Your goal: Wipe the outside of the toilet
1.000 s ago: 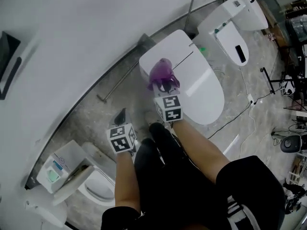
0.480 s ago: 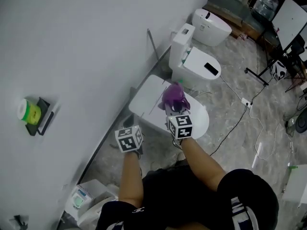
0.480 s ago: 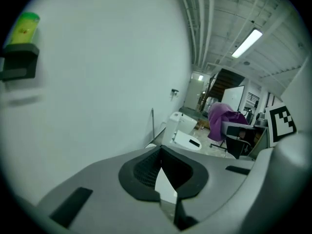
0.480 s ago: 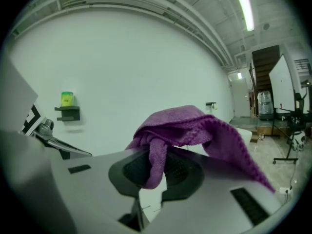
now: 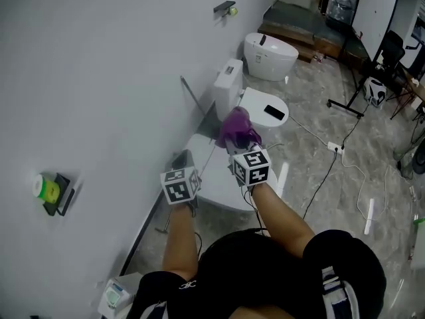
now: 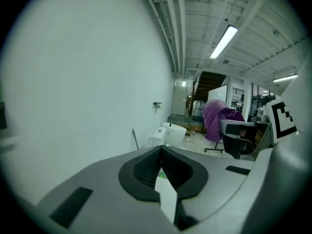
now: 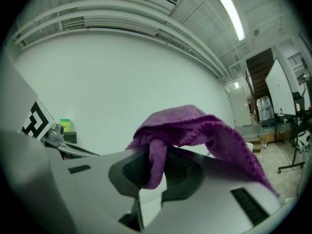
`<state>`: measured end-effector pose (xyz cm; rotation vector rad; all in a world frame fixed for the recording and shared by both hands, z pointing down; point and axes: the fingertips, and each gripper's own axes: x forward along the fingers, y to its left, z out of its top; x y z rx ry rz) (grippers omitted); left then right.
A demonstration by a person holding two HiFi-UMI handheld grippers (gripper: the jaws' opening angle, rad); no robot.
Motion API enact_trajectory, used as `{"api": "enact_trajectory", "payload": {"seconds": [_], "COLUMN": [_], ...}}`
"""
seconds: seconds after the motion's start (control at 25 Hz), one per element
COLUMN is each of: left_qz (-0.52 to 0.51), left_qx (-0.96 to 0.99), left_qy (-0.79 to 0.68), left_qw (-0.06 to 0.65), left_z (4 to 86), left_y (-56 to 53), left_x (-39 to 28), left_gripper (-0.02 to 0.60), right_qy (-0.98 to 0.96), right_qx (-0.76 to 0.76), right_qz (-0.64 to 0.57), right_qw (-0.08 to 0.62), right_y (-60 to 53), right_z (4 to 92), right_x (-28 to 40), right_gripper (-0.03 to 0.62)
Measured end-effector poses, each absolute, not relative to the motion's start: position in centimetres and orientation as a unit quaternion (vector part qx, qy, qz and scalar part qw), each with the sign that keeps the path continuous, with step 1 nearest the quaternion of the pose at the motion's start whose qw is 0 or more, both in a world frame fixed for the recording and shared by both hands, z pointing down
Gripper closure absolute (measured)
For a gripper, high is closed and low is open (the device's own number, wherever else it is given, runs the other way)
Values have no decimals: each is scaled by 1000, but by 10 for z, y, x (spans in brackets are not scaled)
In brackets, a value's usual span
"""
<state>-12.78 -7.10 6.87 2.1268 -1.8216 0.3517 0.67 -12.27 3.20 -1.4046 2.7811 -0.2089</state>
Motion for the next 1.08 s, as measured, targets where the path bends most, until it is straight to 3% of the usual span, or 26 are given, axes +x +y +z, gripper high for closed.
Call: {"api": "enact_trajectory", "payload": {"seconds": [0.36,1.08], "left_qz": [115,92], "left_qx": [748,751], "left_qy": [-639,-639], "left_qw": [141,138], "left_z": [41,29], "left_y": [-73,-45], "left_x": [-86,-89], "left_gripper": [574,574], "right_qy": [913,938], "right_qx": [-404,-346], "right_qz": [-51,-32], "right_qw": [27,13], "right_y": [-118,-82], "right_z": [4,-3], "right_x": [28,3], "right_gripper": [543,543]}}
